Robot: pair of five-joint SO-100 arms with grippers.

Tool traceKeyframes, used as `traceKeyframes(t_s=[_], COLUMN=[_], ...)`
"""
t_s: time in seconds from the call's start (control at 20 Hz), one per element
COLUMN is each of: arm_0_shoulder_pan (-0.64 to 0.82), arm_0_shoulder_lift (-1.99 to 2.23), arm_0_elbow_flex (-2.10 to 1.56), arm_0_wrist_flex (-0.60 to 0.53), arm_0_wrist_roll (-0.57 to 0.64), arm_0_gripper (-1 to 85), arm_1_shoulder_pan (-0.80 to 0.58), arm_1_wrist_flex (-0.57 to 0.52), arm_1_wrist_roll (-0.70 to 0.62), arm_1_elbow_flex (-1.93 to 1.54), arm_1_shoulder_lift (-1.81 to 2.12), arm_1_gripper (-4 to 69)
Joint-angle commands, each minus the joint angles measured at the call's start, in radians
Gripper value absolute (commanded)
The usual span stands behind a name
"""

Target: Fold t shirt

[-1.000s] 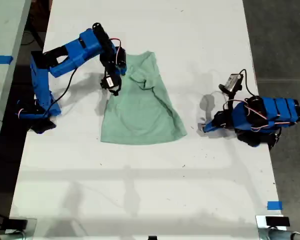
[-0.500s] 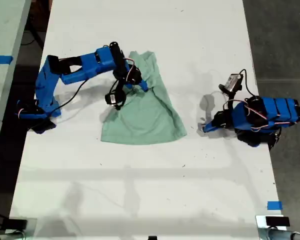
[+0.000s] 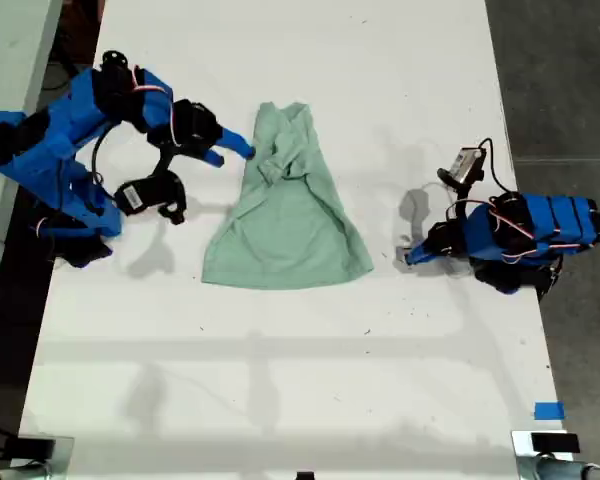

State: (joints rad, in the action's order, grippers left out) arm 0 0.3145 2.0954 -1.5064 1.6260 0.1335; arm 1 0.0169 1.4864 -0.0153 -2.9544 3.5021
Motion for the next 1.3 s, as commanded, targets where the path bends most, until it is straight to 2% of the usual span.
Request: traceKeyframes(t_s=[0.0,0.1,0.15,0.25,0.3,0.4,0.65,0.95,1.25], arm_0_shoulder_pan=[-0.198,-0.308,-0.341,-0.388,-0.399,-0.400,-0.347,-0.173,-0.158], arm_0_shoulder_lift=[0.342,0.680,0.874,1.348,1.443,1.425,1.442,1.442,1.442], arm_0_elbow_flex=[-0.336,-0.695,-0.902,-1.344,-1.477,-1.569,-1.713,-1.715,-1.715], arm_0_wrist_flex=[-0.074,-0.189,-0.270,-0.471,-0.552,-0.620,-0.657,-0.594,-0.594], arm_0_wrist_roll=[-0.344,-0.528,-0.569,-0.597,-0.586,-0.591,-0.551,-0.244,-0.250], arm_0_gripper=[9.7,3.4,2.3,1.8,2.1,2.4,3.5,-0.1,-0.1], arm_1_shoulder_pan=[-0.002,0.000,-0.003,-0.011,-0.017,-0.018,-0.008,-0.009,-0.014], arm_1_wrist_flex=[0.014,0.014,0.014,0.014,0.014,0.014,0.015,0.015,0.020], arm_1_wrist_roll=[-0.011,-0.011,-0.011,-0.014,-0.018,-0.017,-0.017,-0.021,-0.061], arm_1_elbow_flex=[0.008,0.008,0.008,0.008,0.008,0.008,0.008,0.006,0.005], arm_1_shoulder_lift=[0.000,0.000,0.000,0.000,0.000,0.000,0.000,0.000,0.000], arm_1_gripper=[4.6,4.5,4.5,4.5,4.6,4.5,4.3,4.5,4.0])
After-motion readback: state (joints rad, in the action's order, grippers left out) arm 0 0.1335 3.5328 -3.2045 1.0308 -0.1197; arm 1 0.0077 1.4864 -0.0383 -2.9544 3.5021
